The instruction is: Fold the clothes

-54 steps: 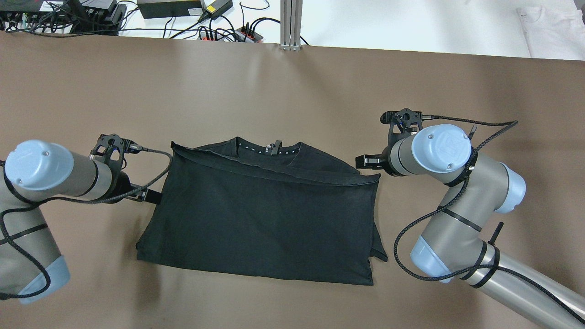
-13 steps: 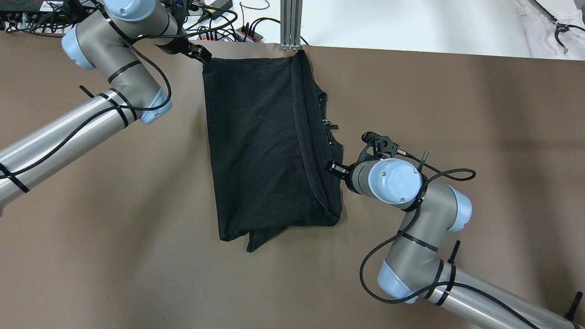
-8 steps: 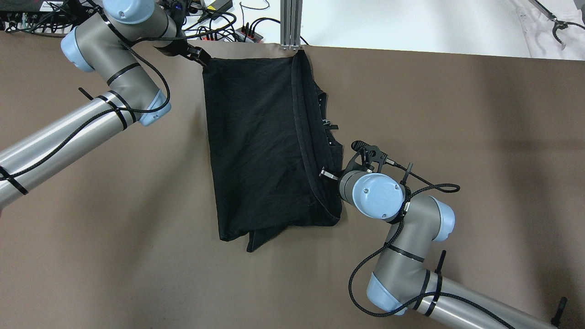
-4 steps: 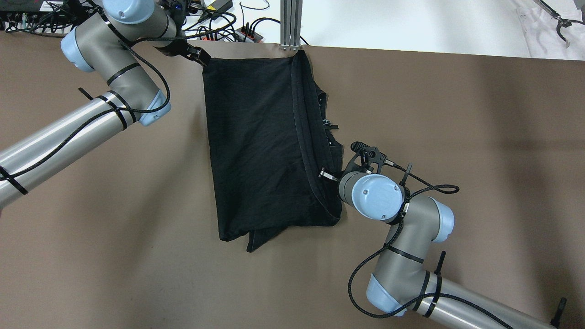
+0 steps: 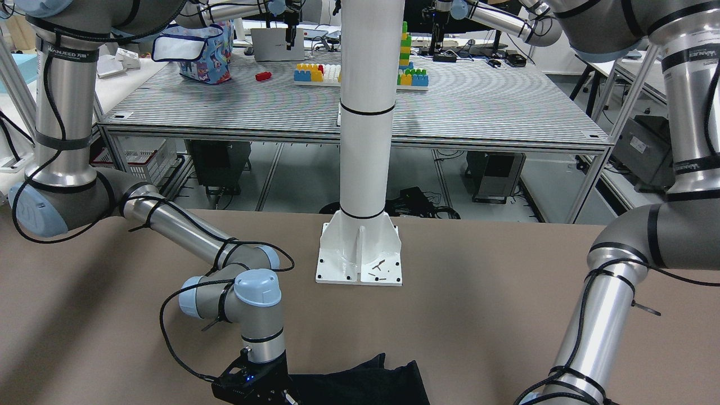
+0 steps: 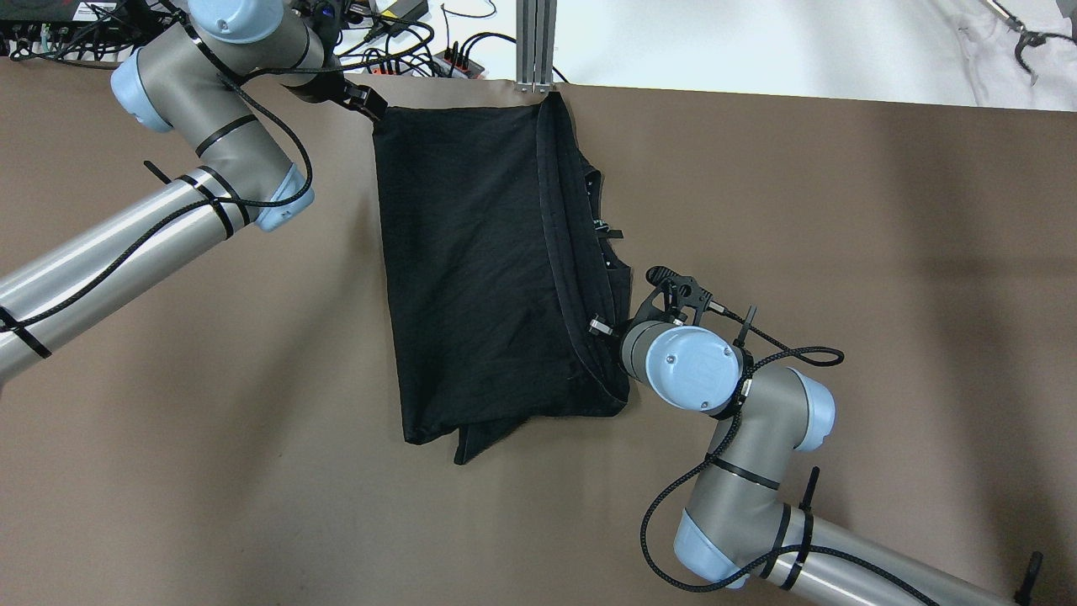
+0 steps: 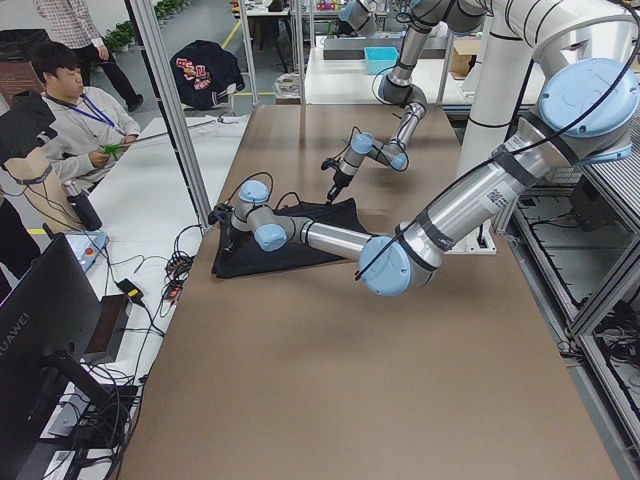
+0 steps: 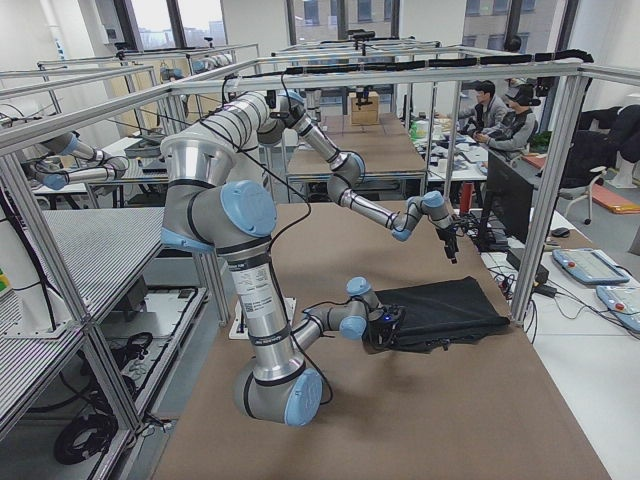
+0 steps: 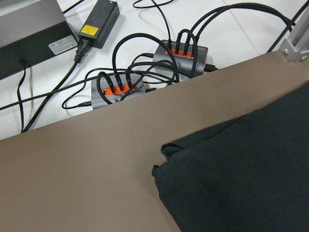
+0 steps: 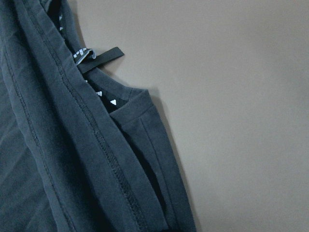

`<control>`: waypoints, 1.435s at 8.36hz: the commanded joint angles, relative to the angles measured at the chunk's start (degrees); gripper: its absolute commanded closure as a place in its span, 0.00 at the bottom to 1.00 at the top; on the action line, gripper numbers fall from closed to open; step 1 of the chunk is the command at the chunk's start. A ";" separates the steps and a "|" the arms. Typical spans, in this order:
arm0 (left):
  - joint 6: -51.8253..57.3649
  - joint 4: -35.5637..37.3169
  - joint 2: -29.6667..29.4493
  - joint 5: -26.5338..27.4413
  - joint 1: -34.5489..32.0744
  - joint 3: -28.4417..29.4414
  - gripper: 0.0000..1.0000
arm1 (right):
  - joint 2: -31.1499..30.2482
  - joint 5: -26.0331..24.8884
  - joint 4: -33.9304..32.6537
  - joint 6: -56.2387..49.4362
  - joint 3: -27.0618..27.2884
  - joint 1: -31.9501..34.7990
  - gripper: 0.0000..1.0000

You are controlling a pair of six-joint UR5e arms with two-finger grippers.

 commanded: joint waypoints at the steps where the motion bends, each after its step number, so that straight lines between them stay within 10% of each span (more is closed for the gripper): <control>1: -0.02 0.00 0.09 0.00 0.00 -0.03 0.00 | -0.23 0.53 -0.08 -0.70 0.38 0.00 1.00; 2: -0.02 0.00 0.09 0.00 0.00 0.06 0.00 | -0.58 0.71 0.01 -4.97 0.38 0.00 0.39; 3: -0.02 0.00 0.09 0.00 0.00 0.06 0.00 | -0.49 0.54 0.01 -9.36 0.29 0.00 0.14; 4: -0.02 0.00 0.09 0.00 0.00 -0.03 0.00 | -0.58 0.36 0.01 -9.75 0.12 0.00 0.10; 7: -0.02 0.00 0.09 0.00 0.09 0.06 0.00 | -0.49 0.10 -0.17 -8.27 -0.32 0.00 0.21; 11: 0.06 0.00 0.35 0.00 0.09 -0.03 0.00 | -0.06 0.10 -0.26 -2.99 -0.32 0.00 1.00; 12: -0.02 0.00 0.44 0.00 0.09 -0.03 0.00 | -0.05 0.10 -0.26 -2.90 -0.24 0.00 1.00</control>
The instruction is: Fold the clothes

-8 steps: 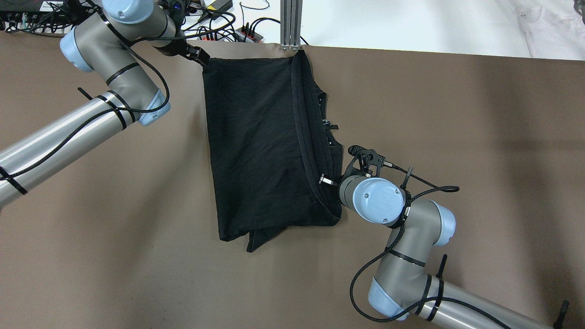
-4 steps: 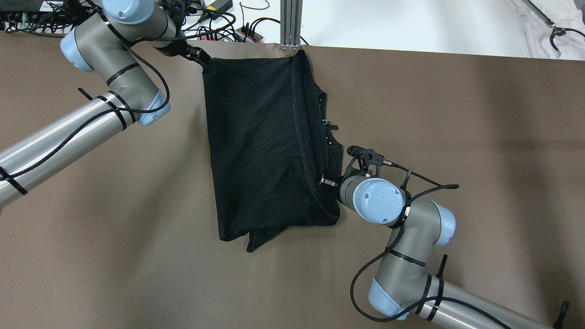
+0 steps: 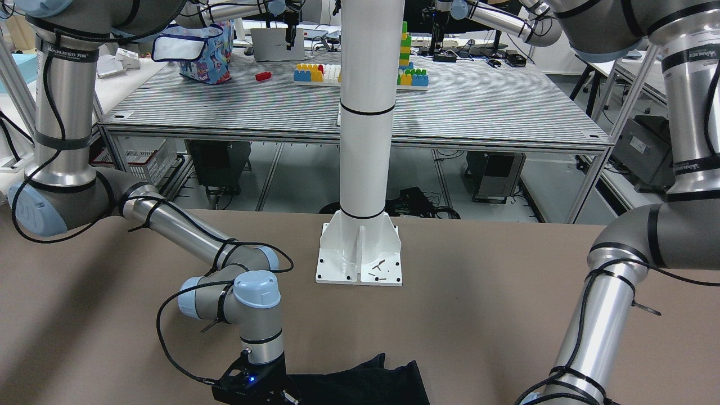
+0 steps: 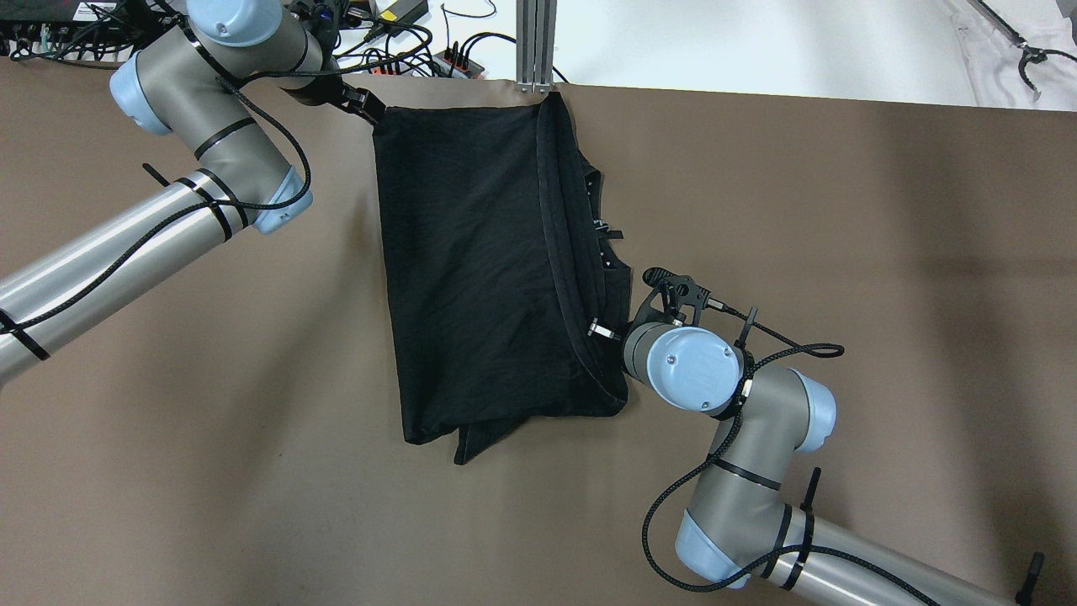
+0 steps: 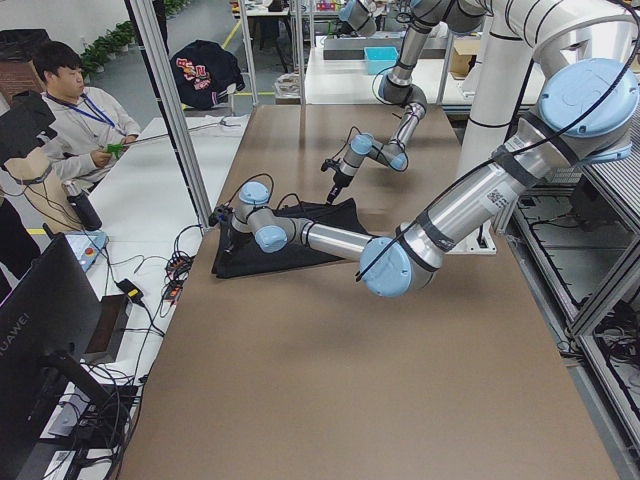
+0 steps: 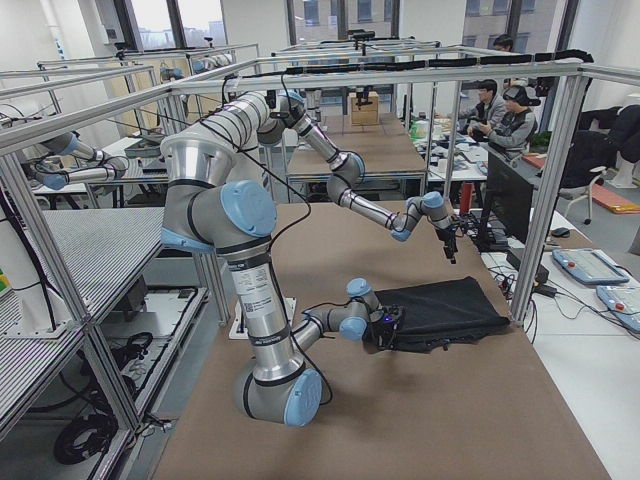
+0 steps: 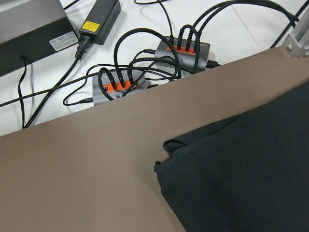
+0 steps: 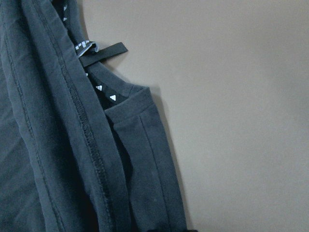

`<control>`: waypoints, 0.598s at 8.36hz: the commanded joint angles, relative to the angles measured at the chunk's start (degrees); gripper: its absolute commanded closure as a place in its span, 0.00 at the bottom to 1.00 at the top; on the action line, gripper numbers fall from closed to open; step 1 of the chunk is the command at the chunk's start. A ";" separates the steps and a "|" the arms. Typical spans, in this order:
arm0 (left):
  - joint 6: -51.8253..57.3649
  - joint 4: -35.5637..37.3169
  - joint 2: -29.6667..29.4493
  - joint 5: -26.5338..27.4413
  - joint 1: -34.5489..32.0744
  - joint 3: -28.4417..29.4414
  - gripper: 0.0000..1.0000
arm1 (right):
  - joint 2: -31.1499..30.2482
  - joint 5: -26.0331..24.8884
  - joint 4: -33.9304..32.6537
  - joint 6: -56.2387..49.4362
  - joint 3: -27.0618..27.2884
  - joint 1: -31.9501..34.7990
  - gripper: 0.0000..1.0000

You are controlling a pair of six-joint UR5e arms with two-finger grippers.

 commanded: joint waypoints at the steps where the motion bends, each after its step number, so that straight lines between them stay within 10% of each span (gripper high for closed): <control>1: -0.03 0.00 0.10 0.00 0.00 -0.01 0.00 | 0.08 0.00 -0.10 1.01 0.17 0.00 1.00; 5: -0.03 -0.17 0.27 0.00 0.00 -0.01 0.00 | -3.32 0.09 -0.36 1.01 6.47 -3.14 1.00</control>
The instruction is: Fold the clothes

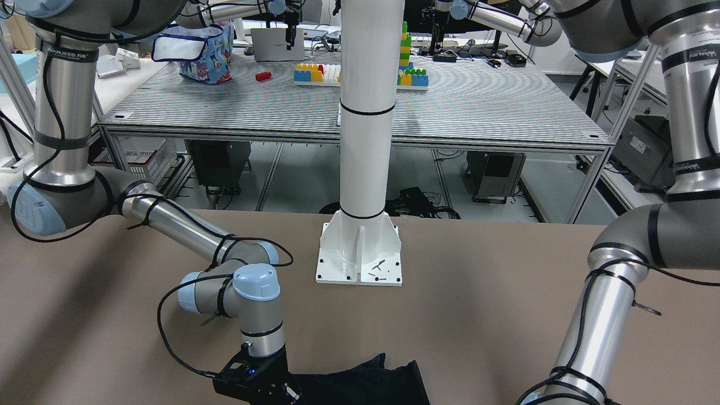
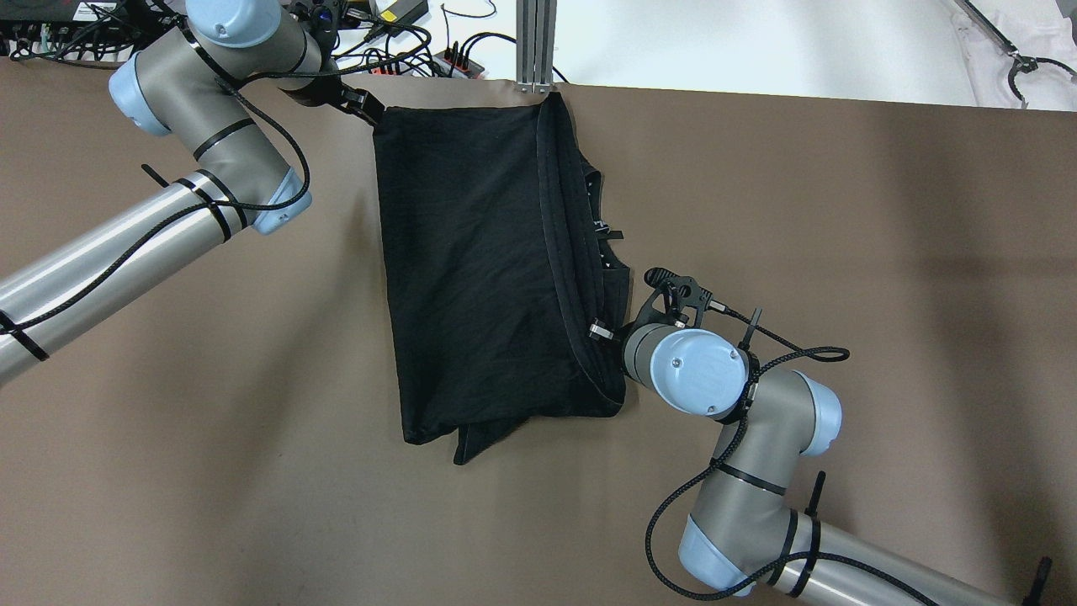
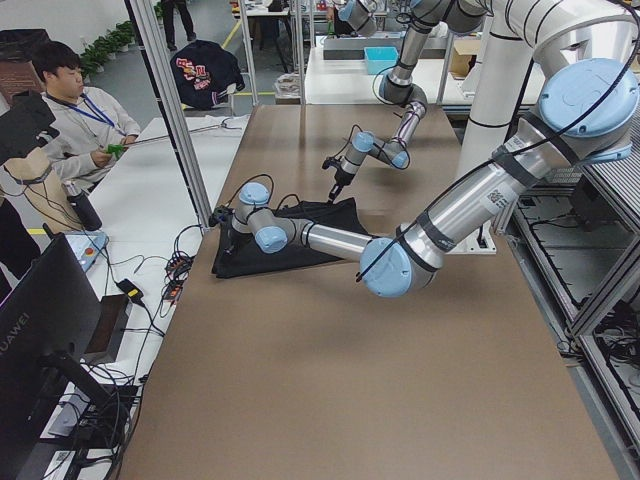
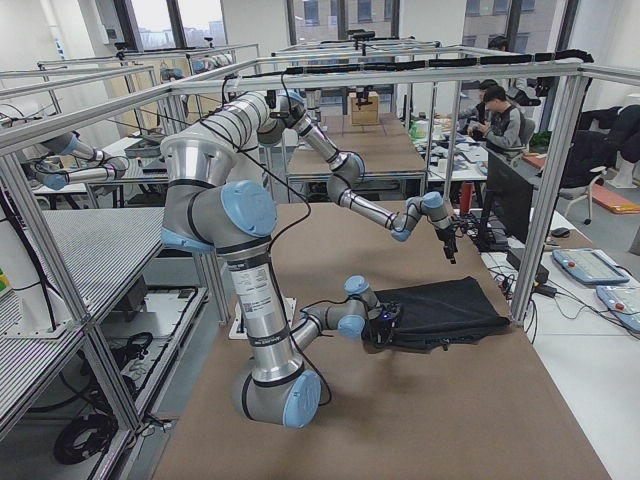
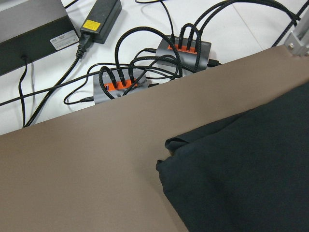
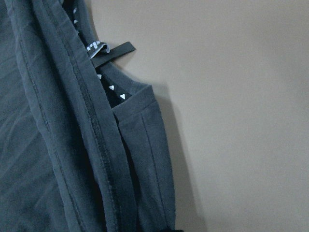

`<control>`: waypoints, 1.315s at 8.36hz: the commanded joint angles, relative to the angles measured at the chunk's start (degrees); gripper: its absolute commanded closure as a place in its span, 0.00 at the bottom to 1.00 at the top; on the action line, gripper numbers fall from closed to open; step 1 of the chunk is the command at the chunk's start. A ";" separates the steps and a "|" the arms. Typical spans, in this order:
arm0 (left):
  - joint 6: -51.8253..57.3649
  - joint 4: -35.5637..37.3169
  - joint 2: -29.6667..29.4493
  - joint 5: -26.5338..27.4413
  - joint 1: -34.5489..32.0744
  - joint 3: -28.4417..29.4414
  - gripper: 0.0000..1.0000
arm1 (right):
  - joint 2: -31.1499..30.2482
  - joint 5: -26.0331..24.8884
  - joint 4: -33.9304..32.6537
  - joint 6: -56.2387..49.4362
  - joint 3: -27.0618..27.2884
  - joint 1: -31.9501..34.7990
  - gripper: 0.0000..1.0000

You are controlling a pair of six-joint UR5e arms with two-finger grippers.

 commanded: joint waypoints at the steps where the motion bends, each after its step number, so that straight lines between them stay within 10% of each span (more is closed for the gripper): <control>1: 0.00 -0.09 0.13 0.00 0.00 0.00 0.00 | -3.96 -0.18 -1.35 0.05 7.06 -3.72 1.00; 5: -1.06 -0.18 0.13 0.00 0.35 -0.18 0.00 | -6.52 -1.59 -2.86 -0.47 10.78 -7.06 1.00; 6: -1.14 -0.18 0.30 0.00 0.35 -0.96 0.00 | -6.87 -1.50 -2.86 -0.91 10.78 -6.89 0.69; 7: -1.41 -0.18 1.87 0.00 0.61 -2.71 0.00 | -6.53 -1.24 -3.03 -4.31 11.39 -6.63 0.09; 11: -2.55 -0.18 3.11 0.00 1.05 -4.31 0.00 | 1.20 -1.93 -18.13 -15.22 15.79 -7.58 0.06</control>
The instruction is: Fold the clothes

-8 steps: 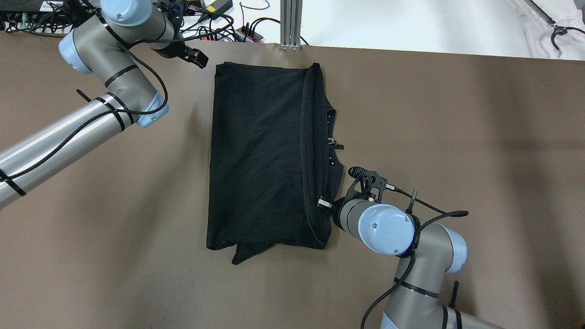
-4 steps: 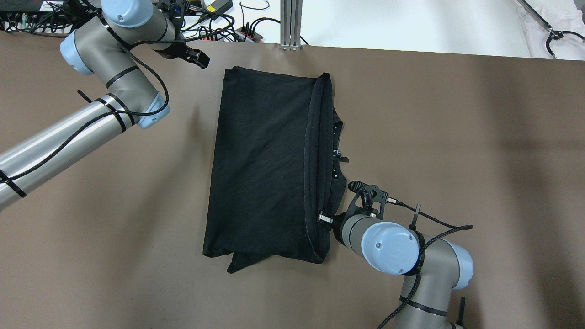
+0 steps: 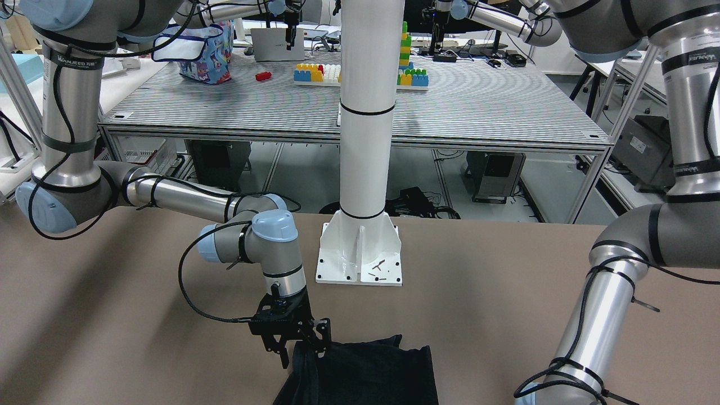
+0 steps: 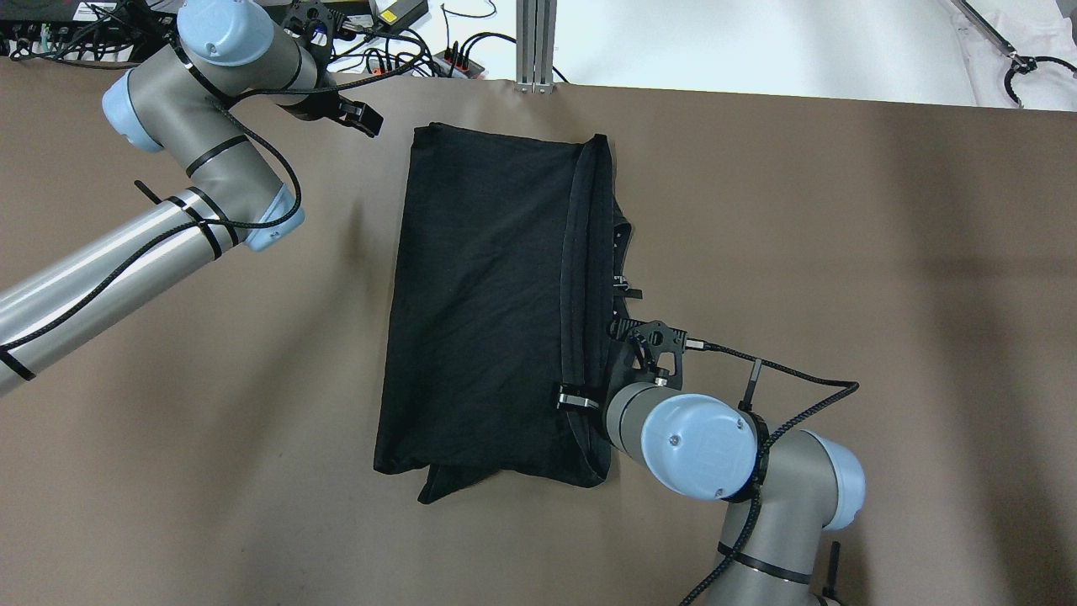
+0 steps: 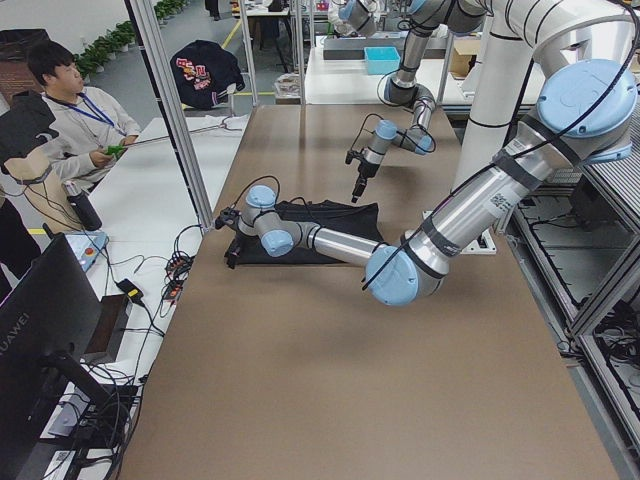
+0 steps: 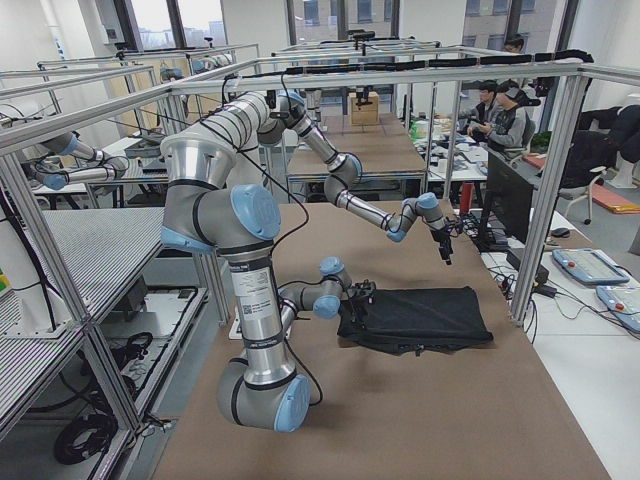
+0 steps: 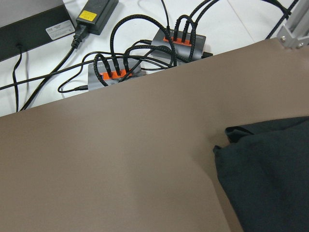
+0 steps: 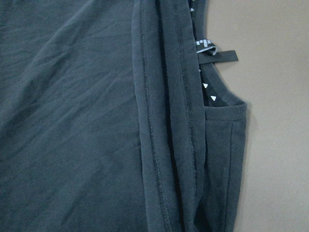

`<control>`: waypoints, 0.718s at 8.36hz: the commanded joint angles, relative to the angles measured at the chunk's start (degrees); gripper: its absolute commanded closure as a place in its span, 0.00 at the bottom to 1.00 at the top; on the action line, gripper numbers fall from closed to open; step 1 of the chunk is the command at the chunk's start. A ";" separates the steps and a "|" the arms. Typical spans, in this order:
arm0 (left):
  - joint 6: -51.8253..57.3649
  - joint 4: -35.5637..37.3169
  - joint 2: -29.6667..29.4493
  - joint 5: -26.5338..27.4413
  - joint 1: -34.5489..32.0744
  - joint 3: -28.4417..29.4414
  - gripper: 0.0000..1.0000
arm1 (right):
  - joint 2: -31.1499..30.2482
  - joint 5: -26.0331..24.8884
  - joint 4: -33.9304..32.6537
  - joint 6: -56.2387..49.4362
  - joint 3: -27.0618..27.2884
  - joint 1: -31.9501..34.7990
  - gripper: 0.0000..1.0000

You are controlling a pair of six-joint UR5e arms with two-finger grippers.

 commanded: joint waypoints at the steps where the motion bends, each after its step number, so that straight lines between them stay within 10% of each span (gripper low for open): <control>1: -0.41 0.00 0.28 0.00 0.17 -0.34 0.00 | 3.82 -4.96 -7.24 -12.88 0.51 -4.66 0.07; 6: -0.23 0.09 0.28 0.00 0.26 -0.08 0.00 | 3.47 -10.37 -12.34 -34.04 -1.59 -8.56 0.36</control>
